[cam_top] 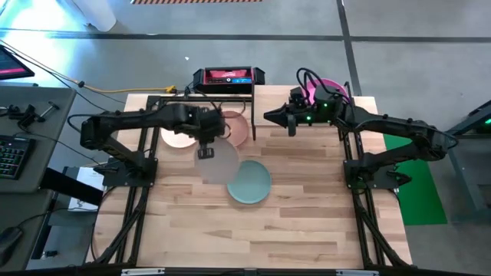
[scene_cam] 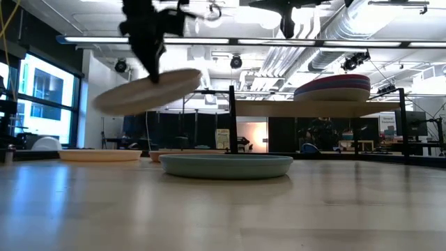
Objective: Place and stack plates onto a shelf
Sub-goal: Put the gray plate on the shelf
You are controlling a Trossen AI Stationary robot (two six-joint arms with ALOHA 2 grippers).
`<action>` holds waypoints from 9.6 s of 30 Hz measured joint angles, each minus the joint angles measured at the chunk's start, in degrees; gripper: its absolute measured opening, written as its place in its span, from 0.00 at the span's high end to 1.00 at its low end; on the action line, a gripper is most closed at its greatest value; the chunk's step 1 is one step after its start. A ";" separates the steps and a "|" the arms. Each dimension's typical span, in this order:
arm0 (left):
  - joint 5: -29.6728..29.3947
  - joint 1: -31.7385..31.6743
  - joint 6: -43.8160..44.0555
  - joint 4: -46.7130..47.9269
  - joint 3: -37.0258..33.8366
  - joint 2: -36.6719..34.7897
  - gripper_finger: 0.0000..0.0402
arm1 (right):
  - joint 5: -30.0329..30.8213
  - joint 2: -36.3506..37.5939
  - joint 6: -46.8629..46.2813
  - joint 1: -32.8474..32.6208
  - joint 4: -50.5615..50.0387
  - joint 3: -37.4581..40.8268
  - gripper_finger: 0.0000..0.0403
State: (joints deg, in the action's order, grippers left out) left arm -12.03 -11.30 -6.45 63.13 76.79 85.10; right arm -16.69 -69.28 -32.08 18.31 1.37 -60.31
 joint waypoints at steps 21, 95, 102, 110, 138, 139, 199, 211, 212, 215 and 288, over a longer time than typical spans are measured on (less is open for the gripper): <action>-3.37 -11.87 6.40 -38.39 12.61 0.51 1.00 | 4.09 5.40 4.58 0.02 9.18 0.02 0.91; -2.10 -9.95 3.80 -37.07 12.55 9.35 1.00 | 15.74 8.15 34.91 4.06 1.20 0.02 0.91; -2.08 -9.95 3.84 -35.79 12.55 9.38 1.00 | 15.61 8.15 34.96 4.07 -3.26 0.02 0.88; -2.53 -8.92 4.41 -35.39 12.55 9.38 1.00 | 18.90 8.15 30.57 4.04 -8.35 0.02 0.75; -9.17 -4.36 8.48 -25.28 12.55 9.40 1.00 | 26.71 1.77 18.45 -4.60 -18.37 0.02 0.72; -9.57 -4.36 8.74 -24.98 12.55 9.40 1.00 | 26.91 1.45 17.46 -4.61 -19.14 0.02 0.72; -2.37 -7.85 9.24 -30.29 12.55 -1.13 0.75 | 33.99 -0.64 -3.70 6.74 -25.79 0.00 1.00; -2.21 -7.81 9.24 -28.43 12.55 -1.57 0.75 | 36.06 -0.87 -2.40 12.83 -26.21 0.00 1.00; -2.21 -7.81 9.24 -28.02 12.55 -1.57 0.75 | 36.15 -0.87 -2.42 12.97 -26.62 0.00 1.00; -2.21 -7.81 9.24 -27.08 12.55 -1.57 0.75 | 36.15 -0.87 -3.66 13.22 -29.15 0.00 1.00; -7.02 -8.59 4.72 -21.94 12.55 -1.53 0.75 | 10.42 -3.54 -8.09 -1.94 -23.42 -0.07 0.83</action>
State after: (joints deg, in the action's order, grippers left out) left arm -19.05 -19.89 -1.74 41.19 89.34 83.57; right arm -6.27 -72.82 -40.17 16.37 -22.05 -60.38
